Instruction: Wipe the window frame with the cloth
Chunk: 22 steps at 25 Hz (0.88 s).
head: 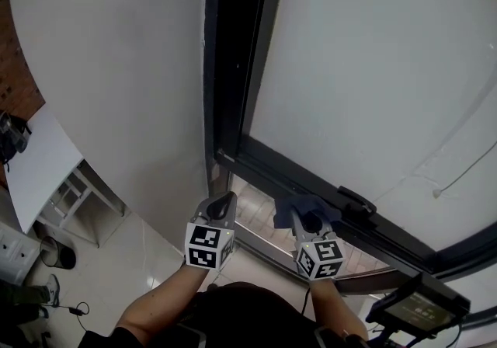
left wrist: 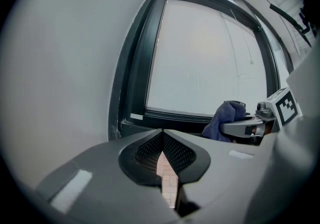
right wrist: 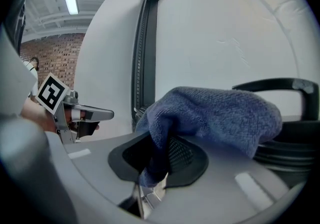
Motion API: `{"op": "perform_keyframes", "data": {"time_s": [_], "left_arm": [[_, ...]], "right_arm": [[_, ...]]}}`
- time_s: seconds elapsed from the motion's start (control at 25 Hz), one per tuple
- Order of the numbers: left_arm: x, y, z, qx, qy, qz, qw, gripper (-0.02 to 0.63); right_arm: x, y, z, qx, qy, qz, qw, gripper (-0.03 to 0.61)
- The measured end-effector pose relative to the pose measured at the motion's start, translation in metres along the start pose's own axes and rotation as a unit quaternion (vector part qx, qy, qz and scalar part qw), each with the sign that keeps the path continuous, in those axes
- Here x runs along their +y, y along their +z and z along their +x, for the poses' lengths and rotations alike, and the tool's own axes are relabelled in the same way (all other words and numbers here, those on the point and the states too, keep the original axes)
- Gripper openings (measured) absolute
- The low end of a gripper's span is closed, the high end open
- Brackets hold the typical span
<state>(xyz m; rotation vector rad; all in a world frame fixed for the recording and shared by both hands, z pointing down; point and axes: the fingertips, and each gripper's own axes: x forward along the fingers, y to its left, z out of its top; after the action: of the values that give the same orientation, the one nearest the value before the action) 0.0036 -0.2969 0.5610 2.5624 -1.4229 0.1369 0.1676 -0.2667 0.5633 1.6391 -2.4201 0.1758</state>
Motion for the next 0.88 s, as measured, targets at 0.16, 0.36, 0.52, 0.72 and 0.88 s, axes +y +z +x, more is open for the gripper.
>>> {"op": "perform_keyframes", "data": {"time_s": [0.16, 0.36, 0.52, 0.72, 0.88], "left_arm": [[0.02, -0.003, -0.011, -0.002, 0.013, -0.004, 0.9999, -0.006], [0.042, -0.004, -0.023, 0.001, 0.029, -0.007, 0.9996, -0.006], [0.055, -0.001, -0.026, -0.003, 0.035, -0.002, 0.9994, -0.006], [0.067, 0.001, -0.027, -0.006, 0.041, -0.004, 0.9991, -0.006], [0.074, -0.003, -0.03, -0.001, 0.038, -0.007, 0.9993, -0.006]], "right_arm": [[0.013, 0.003, 0.018, 0.001, 0.012, -0.01, 1.0, 0.066], [0.032, 0.01, 0.044, 0.008, 0.031, -0.017, 0.999, 0.066], [0.047, 0.013, 0.066, 0.012, 0.046, -0.019, 0.999, 0.066], [0.065, 0.018, 0.096, 0.022, 0.058, -0.028, 0.998, 0.066], [0.083, 0.023, 0.121, 0.031, 0.066, -0.039, 0.997, 0.066]]}}
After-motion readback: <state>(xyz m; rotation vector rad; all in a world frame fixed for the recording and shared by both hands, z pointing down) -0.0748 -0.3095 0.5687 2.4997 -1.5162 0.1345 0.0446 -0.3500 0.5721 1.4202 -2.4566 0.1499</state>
